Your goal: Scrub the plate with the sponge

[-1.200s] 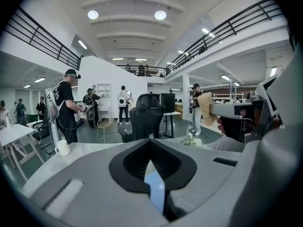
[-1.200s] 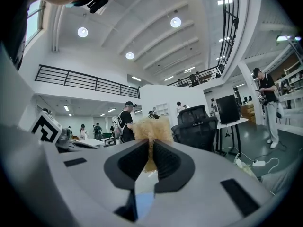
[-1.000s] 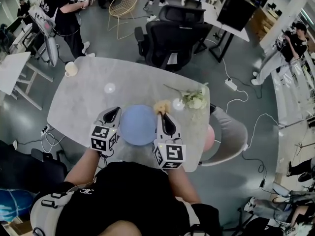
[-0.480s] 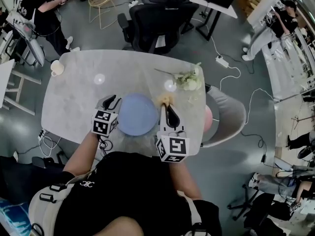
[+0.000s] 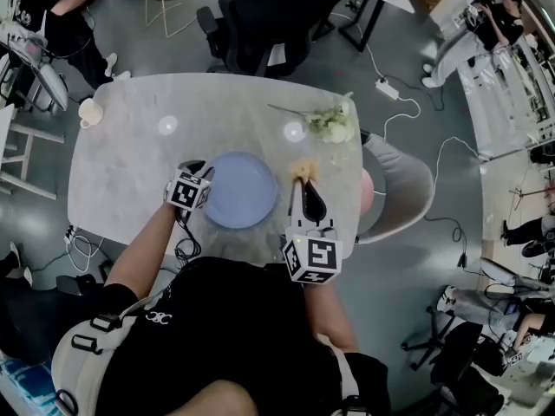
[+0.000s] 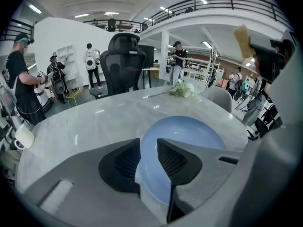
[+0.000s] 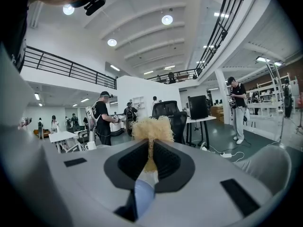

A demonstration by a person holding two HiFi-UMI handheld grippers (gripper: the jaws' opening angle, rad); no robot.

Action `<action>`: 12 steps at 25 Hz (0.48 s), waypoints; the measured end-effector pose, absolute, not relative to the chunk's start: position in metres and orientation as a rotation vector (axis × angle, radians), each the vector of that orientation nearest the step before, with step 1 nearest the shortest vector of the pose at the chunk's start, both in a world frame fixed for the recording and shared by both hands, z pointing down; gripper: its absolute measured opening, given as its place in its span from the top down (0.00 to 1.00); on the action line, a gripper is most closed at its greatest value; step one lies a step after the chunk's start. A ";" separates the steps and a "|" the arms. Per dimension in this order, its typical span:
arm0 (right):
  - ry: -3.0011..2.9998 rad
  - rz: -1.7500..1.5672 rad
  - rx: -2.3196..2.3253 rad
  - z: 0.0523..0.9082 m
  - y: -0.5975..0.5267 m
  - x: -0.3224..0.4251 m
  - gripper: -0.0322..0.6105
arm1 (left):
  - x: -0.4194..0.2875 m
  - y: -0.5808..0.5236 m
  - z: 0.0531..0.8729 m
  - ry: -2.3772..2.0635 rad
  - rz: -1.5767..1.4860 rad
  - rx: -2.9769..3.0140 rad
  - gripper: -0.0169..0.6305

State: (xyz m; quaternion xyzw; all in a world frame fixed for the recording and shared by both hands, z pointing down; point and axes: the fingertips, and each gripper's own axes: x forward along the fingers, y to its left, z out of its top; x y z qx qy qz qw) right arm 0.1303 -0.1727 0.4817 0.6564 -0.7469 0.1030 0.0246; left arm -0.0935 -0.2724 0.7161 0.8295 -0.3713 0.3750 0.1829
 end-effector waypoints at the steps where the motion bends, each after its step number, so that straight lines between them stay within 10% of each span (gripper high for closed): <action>1: -2.304 0.320 2.029 0.483 -0.172 0.131 0.90 | -0.096 -0.273 0.727 -1.035 1.087 2.318 0.82; 12: -2.252 0.316 2.047 0.485 -0.162 0.140 0.90 | -0.124 -0.259 0.790 -1.004 1.087 2.032 0.82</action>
